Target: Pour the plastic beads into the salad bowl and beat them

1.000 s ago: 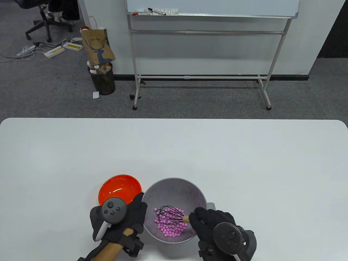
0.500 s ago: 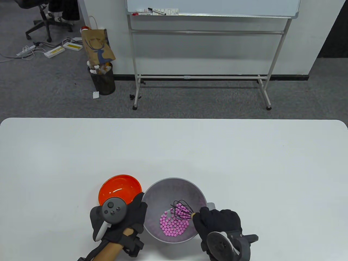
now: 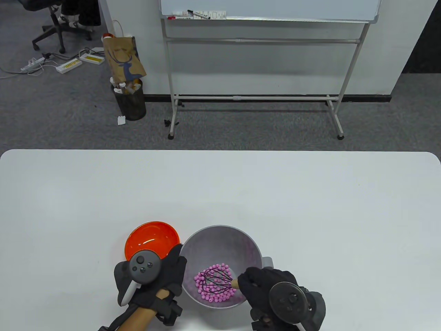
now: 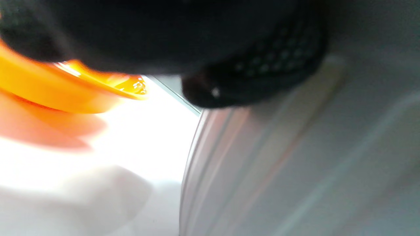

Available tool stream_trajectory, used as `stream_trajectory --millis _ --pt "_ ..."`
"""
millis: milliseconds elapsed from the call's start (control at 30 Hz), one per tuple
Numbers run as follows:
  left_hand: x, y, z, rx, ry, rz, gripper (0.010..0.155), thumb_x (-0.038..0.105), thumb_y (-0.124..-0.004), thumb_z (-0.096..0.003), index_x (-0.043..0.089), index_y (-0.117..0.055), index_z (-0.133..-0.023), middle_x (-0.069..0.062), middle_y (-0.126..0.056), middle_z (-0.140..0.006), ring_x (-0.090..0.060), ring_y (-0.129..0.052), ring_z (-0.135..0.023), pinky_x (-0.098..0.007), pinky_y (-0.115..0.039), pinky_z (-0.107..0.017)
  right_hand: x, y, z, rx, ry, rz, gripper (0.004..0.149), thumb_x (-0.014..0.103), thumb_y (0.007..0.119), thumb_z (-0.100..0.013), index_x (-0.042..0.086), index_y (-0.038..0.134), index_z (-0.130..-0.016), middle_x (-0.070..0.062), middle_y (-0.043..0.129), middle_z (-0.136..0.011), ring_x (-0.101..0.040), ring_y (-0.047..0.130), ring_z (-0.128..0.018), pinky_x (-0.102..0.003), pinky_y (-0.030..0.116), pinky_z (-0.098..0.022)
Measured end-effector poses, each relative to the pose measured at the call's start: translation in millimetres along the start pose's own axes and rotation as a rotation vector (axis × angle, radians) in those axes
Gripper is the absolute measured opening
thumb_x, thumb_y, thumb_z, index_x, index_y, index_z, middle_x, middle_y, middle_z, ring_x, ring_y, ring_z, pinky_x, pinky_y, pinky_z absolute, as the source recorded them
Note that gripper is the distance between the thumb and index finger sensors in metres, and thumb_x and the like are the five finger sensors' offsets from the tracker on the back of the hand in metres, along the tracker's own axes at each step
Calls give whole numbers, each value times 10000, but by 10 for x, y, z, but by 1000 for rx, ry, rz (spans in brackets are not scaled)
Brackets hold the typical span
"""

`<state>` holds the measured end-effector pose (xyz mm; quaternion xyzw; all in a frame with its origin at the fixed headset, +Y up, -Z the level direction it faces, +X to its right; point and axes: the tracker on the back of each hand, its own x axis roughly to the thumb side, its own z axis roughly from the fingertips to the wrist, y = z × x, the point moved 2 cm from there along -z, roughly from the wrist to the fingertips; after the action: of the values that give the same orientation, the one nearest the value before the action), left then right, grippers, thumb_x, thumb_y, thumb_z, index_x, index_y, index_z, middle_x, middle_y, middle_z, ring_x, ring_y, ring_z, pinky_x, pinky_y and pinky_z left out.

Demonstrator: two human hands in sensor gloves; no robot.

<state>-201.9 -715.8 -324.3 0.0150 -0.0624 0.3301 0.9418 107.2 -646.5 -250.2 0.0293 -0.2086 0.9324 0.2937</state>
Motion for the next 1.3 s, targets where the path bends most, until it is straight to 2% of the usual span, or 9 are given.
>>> stream_trajectory --millis 233,467,667,900,1067,1300 --pt "0 -2 0 1 -1 3 551 440 -678 -501 119 -754 -942 92 -1043 -240 -54 -992 -14 -348 -919 -213 30 33 11 -68 -35 104 425 530 964 -369 196 1023 -625 -4 990 -254 -225 964 -178 -443 810 -494" --pt "1 -1 1 3 3 -1 550 441 -678 -500 121 -756 -940 93 -1044 -240 -54 -992 -14 -348 -919 -212 122 -54 65 -156 -102 250 425 524 976 -355 191 1031 -614 -11 993 -246 -235 962 -174 -447 808 -493" --pt "-1 -1 0 2 3 -1 549 440 -679 -500 122 -755 -941 93 -1044 -240 -54 -992 -14 -348 -919 -213 221 -150 108 -154 -142 300 420 520 995 -336 174 1048 -568 -15 988 -200 -236 953 -134 -441 822 -469" --pt "-1 -1 0 3 3 -4 550 441 -679 -499 122 -757 -941 93 -1045 -238 -55 -992 -13 -348 -919 -213 200 -176 68 -39 -100 168 418 512 1002 -333 156 1049 -546 -16 976 -171 -230 941 -106 -432 834 -450" --pt "0 -2 0 6 2 -3 549 440 -680 -499 121 -758 -939 91 -1044 -237 -55 -992 -12 -348 -919 -212 38 -27 10 40 -5 9 421 520 984 -352 167 1039 -575 -8 980 -199 -223 950 -127 -434 828 -462" --pt "-2 -3 0 7 1 1 549 440 -680 -499 121 -759 -938 92 -1044 -236 -55 -992 -11 -348 -919 -211 7 33 0 -53 -14 75 427 527 973 -358 192 1026 -619 -5 990 -248 -226 961 -174 -442 810 -494"
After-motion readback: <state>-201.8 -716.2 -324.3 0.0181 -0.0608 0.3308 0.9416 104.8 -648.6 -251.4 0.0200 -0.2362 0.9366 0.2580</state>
